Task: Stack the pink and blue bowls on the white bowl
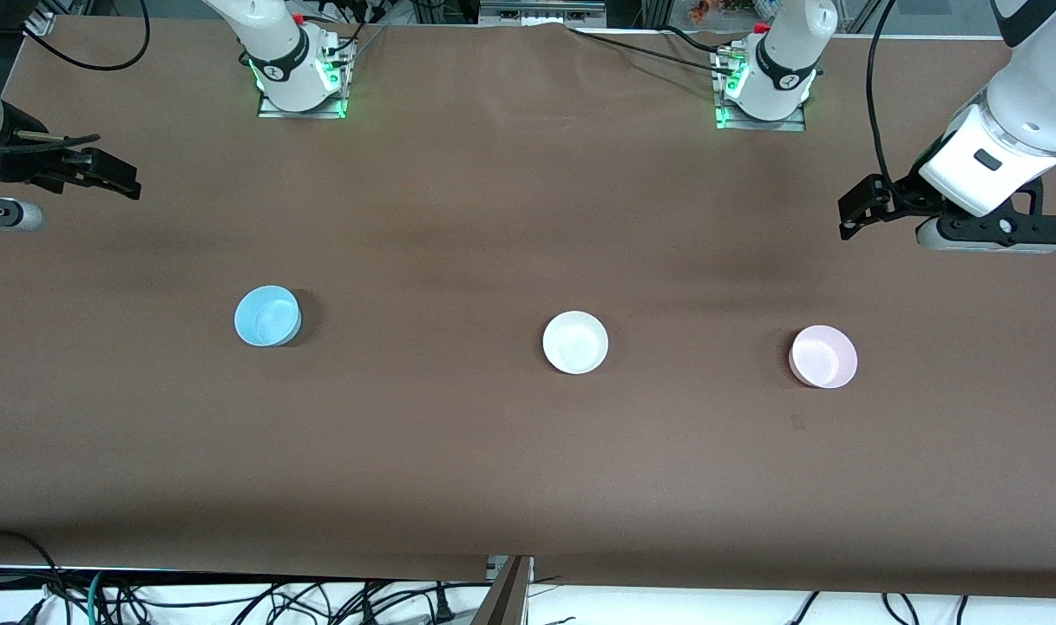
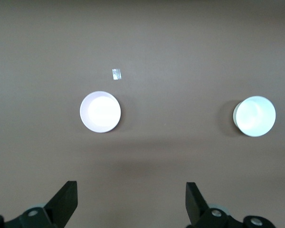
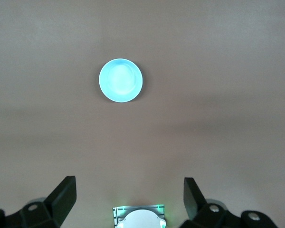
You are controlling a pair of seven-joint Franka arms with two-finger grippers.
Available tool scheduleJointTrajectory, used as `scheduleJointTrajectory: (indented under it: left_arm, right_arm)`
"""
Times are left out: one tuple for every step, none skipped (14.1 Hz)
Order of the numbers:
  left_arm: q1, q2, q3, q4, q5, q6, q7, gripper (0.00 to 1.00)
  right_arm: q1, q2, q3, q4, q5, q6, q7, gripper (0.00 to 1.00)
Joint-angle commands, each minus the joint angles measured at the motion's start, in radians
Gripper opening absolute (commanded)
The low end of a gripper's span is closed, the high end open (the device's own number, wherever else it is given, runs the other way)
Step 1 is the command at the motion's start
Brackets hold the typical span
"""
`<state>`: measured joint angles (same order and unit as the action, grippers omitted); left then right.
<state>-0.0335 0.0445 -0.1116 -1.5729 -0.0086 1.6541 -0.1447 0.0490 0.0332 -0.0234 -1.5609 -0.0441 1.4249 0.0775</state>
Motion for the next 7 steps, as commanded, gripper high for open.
scheduleJointTrajectory:
  left_arm:
    - [0.018,0.119,0.004,0.173,0.013,-0.049,0.011,1.0]
    - [0.036,0.142,0.006,0.204,0.013,-0.059,0.011,1.0]
    - [0.061,0.15,0.006,0.209,0.013,-0.059,0.016,1.0]
    - [0.095,0.158,0.004,0.209,0.015,-0.057,0.027,1.0]
    - [0.136,0.166,0.004,0.209,0.016,-0.056,0.068,1.0]
    - [0.168,0.181,0.004,0.209,0.016,-0.053,0.142,1.0]
    - [0.196,0.205,0.006,0.208,0.016,-0.047,0.221,1.0]
  right_arm:
    - [-0.014,0.01,0.006,0.024,0.01,-0.011,0.001,1.0]
    - [-0.014,0.01,0.006,0.024,0.012,-0.011,0.001,1.0]
    - [-0.014,0.01,0.008,0.024,0.012,-0.011,0.001,1.0]
    - [-0.014,0.01,0.008,0.024,0.01,-0.011,0.001,1.0]
    - [-0.014,0.01,0.006,0.024,0.012,-0.011,0.001,1.0]
    - [-0.014,0.01,0.008,0.024,0.012,-0.011,0.001,1.0]
    - [-0.014,0.01,0.006,0.024,0.012,-0.011,0.001,1.0]
